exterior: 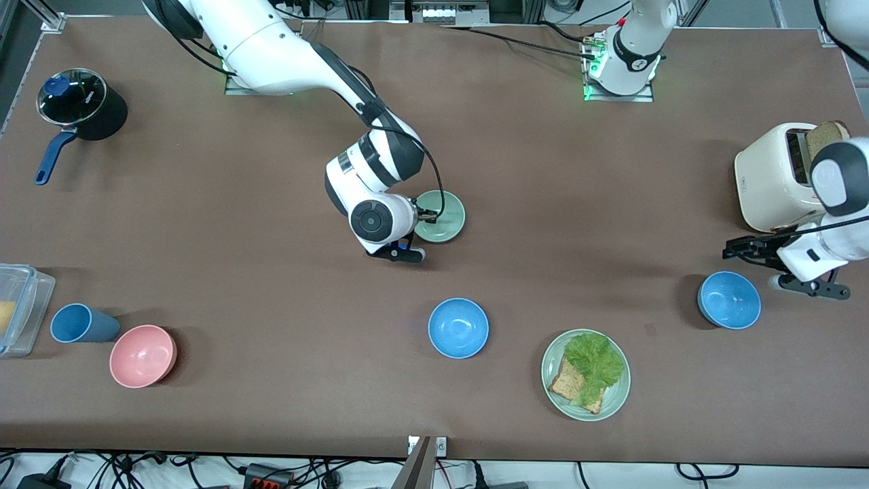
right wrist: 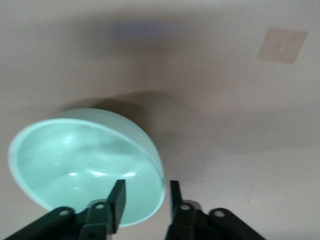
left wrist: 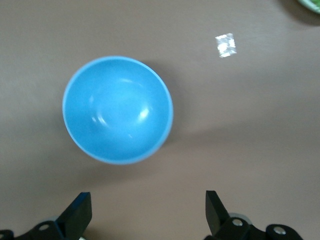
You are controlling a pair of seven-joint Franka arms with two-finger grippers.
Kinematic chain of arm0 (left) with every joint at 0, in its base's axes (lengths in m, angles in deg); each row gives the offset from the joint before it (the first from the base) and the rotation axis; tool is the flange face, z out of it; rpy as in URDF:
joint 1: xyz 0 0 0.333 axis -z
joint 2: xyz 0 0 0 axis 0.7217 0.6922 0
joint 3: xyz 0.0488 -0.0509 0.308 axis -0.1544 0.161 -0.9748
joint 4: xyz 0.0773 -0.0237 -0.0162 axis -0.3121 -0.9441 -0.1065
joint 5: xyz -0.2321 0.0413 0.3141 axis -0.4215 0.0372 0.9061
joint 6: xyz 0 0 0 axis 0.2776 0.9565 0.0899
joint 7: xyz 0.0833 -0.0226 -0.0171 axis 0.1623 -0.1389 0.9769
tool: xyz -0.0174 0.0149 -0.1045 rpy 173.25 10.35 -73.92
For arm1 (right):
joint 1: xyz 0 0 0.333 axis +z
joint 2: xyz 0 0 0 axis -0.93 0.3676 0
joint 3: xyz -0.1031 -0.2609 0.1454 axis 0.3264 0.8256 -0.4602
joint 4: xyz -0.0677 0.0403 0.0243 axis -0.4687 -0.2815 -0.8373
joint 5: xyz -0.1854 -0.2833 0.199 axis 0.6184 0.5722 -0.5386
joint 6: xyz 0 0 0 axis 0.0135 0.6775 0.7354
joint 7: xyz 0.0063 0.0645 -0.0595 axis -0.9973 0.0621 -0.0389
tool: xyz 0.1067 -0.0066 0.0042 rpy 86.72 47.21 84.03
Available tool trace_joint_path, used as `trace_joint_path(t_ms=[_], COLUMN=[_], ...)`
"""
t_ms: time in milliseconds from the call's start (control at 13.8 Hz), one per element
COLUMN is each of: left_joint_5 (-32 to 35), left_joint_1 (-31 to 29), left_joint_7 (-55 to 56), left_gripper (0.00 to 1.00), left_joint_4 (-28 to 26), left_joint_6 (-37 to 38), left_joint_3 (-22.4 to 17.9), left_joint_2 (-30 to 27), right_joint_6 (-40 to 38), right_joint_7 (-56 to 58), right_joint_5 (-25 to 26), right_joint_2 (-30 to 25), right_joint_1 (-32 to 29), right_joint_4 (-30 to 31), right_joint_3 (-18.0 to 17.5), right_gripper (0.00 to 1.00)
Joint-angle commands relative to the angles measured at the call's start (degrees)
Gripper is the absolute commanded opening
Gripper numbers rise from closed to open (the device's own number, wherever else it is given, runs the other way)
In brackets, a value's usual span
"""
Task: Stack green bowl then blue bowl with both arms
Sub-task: 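Set the green bowl down while the left gripper reaches the blue bowl, then grasp the blue bowl with the left gripper while the right gripper withdraws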
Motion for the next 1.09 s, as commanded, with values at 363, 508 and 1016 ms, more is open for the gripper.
trace_joint_path(t_ms=[363,508,1016], left_joint_5=[0.9,1.1,0.4], left_joint_1=[-4.2,-5.0,-6.5], left_joint_7=[-12.7,-15.1,-18.0], left_gripper=[0.94,0.86,0.55], left_joint_4=[15.4,15.8,15.7], left_joint_6=[-0.4,-4.4,-7.0], left_joint_3=[0.4,0.4,0.5], left_joint_2=[15.8,16.7,18.9], right_joint_6=[-10.9,-11.6,-13.4], right_joint_7=[4.1,4.1,15.0], right_joint_5=[12.3,11.9,13.5], right_joint_2=[-14.0,-16.0,-22.9], right_joint_1=[-6.9,-10.8,-18.8], right_joint_4=[-3.6,-3.7,-3.0], right_joint_3=[3.4,3.4,3.6], right_gripper=[1.00,1.00,1.00])
